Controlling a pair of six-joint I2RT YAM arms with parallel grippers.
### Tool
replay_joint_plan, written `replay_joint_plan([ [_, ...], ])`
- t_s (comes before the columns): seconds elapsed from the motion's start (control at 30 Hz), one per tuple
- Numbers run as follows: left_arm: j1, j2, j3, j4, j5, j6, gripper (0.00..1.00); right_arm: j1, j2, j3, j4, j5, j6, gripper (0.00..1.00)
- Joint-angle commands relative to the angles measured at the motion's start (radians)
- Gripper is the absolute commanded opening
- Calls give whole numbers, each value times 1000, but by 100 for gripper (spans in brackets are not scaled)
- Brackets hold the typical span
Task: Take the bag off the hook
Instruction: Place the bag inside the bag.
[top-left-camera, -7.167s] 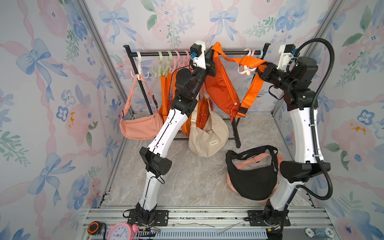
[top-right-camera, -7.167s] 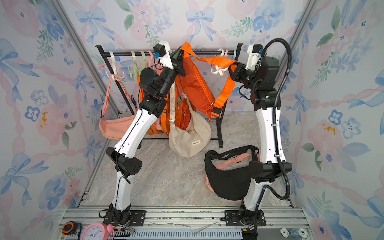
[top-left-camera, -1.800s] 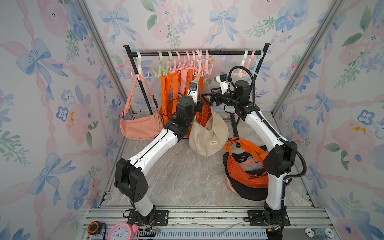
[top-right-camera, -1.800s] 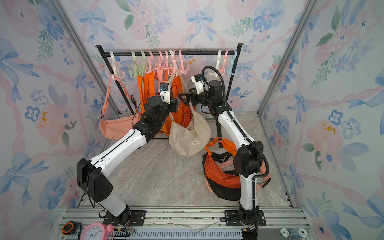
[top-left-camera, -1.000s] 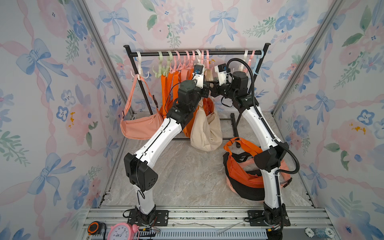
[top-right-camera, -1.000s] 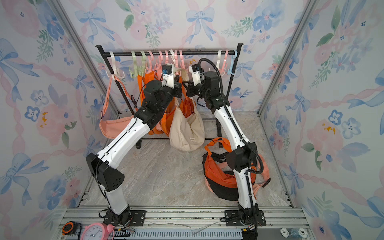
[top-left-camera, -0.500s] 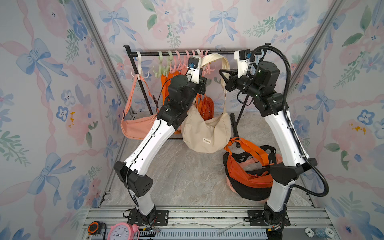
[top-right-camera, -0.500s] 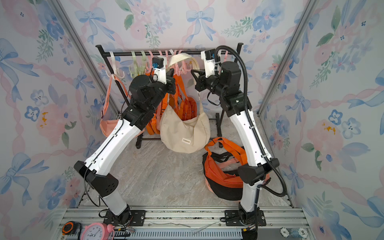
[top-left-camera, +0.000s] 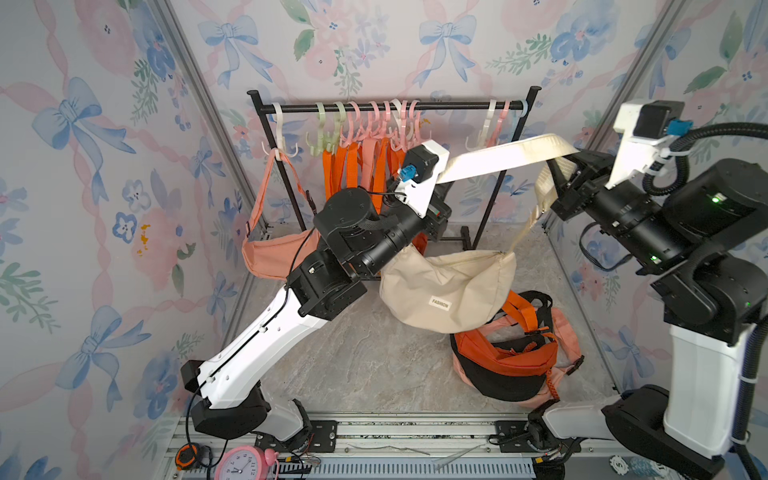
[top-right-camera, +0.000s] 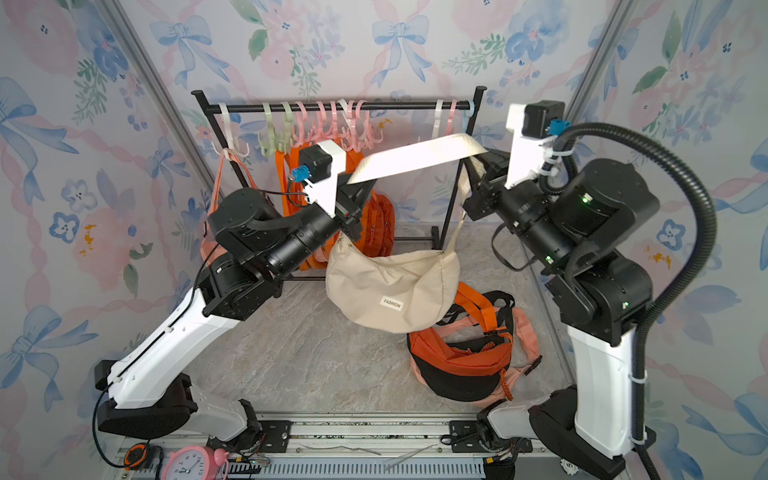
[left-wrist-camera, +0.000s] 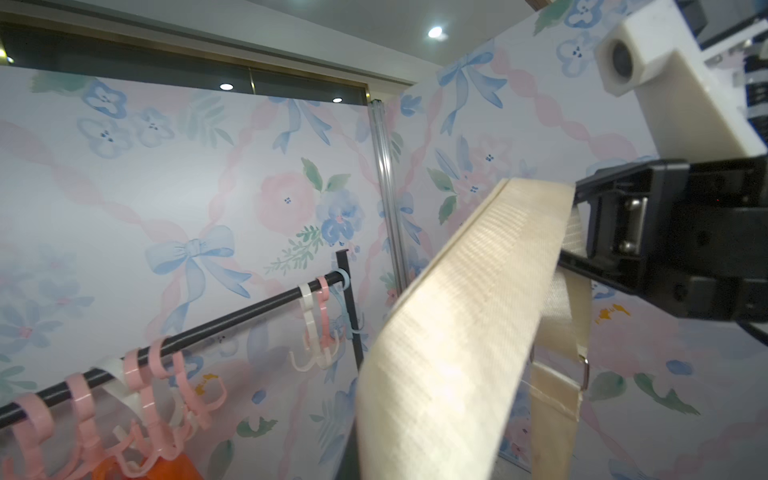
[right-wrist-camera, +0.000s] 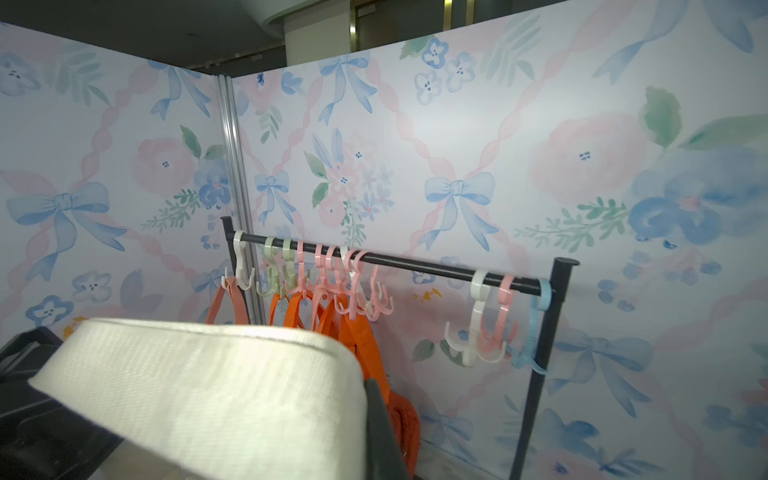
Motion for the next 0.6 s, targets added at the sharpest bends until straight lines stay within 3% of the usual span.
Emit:
replay_joint_plan([
  [0.0, -62, 2, -53, 32, -29, -7, 0, -34, -92, -25, -98, 276, -30, 0],
  [0.17, -90, 28, -107, 89, 45, -113, 0, -39, -165, -33, -217, 495, -74, 0],
  [0.33, -46, 58, -234, 160, 45, -199, 0, -66, -237, -319, -120, 642, -123, 0],
  [0.43, 10, 77, -347, 237, 102, -286, 0, -193, -282, -562, -4, 597, -79, 0],
  [0.57, 57, 164, -407, 293, 111, -309, 0, -455, -305, -873, 148, 356, 86, 0],
])
